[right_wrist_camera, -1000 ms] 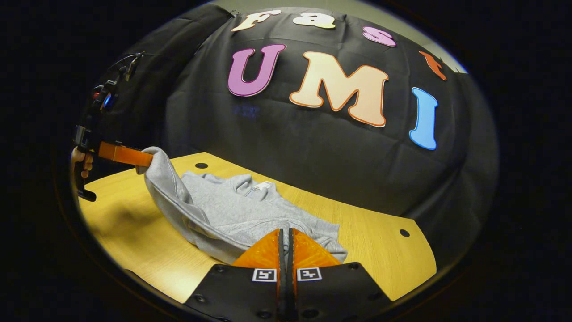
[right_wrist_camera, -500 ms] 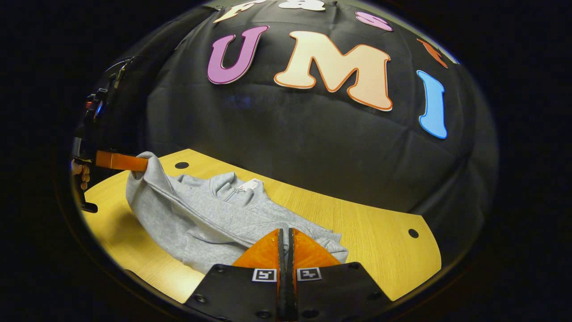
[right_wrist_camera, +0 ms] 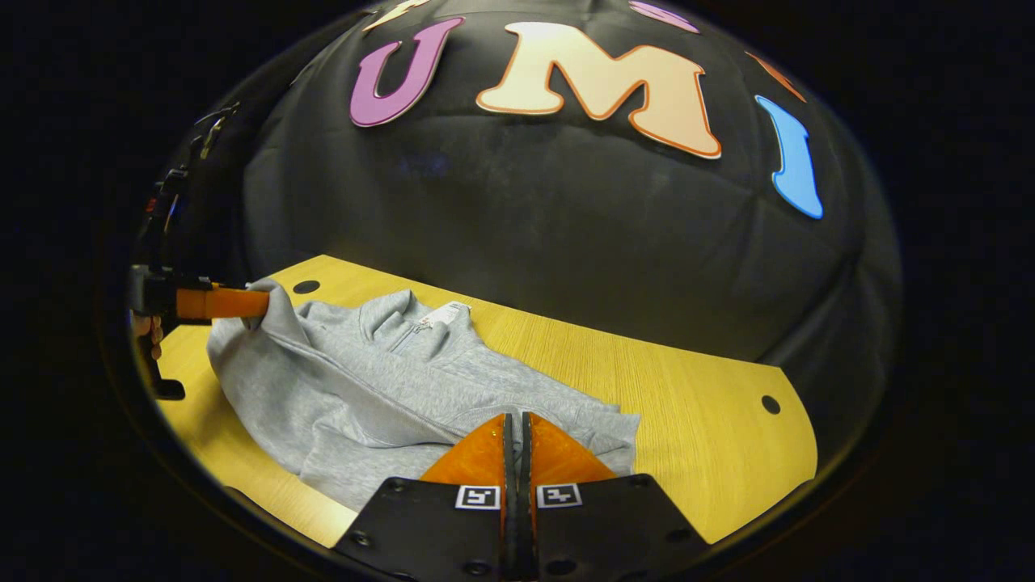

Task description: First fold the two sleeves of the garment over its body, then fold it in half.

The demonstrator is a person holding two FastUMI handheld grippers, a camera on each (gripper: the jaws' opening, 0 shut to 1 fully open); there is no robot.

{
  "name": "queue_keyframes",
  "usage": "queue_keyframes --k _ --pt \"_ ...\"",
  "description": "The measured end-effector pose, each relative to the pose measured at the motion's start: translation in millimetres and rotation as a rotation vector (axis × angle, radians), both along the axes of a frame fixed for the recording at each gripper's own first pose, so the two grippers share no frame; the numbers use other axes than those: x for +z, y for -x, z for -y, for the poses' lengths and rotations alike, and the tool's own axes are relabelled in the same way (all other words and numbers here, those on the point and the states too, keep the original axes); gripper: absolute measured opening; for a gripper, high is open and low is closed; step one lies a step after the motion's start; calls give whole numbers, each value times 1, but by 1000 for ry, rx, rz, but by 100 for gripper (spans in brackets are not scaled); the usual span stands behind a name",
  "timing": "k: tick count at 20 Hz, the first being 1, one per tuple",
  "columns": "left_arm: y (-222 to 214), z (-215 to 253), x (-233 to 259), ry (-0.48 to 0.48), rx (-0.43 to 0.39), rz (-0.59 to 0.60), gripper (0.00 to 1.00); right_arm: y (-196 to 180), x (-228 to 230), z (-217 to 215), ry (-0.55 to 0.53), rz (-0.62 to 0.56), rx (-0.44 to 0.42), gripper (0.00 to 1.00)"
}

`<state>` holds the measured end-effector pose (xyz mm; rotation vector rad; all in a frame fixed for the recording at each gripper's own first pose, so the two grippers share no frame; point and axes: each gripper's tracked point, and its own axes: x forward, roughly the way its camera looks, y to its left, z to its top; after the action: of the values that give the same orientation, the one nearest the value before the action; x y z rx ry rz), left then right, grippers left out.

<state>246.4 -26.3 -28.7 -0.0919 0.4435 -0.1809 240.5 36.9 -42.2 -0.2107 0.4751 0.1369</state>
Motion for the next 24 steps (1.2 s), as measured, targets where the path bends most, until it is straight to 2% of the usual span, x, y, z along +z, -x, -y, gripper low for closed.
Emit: queue_keyframes --k 1,2,4,6,7,11,13,15,17,20,24 --pt "-5 -2 3 -32 6 17 6 -2 1 3 -10 2 -12 5" --pt "-8 -2 7 -45 -1 29 25 -8 4 8 -5 13 -25 6" --pt "-9 -5 14 -60 7 52 62 -10 9 17 7 34 -47 19" --pt "-9 -12 21 -73 34 81 99 -10 17 24 13 46 -61 72" --pt "-11 -13 26 -66 44 94 99 -9 21 25 5 55 -66 99" --pt "6 -22 58 -27 74 166 92 4 47 21 -31 125 -42 100" --pt "20 -29 76 -34 85 217 95 16 61 19 -31 171 -25 99" --pt "38 -35 90 -53 91 268 97 36 72 13 -58 214 -7 99" --pt "59 -37 101 -62 98 315 95 56 85 7 -99 265 2 99" --pt "99 -32 112 -31 79 361 95 91 102 2 -153 352 10 99" --pt "138 -38 104 -56 90 375 95 138 102 4 -223 380 -1 99"
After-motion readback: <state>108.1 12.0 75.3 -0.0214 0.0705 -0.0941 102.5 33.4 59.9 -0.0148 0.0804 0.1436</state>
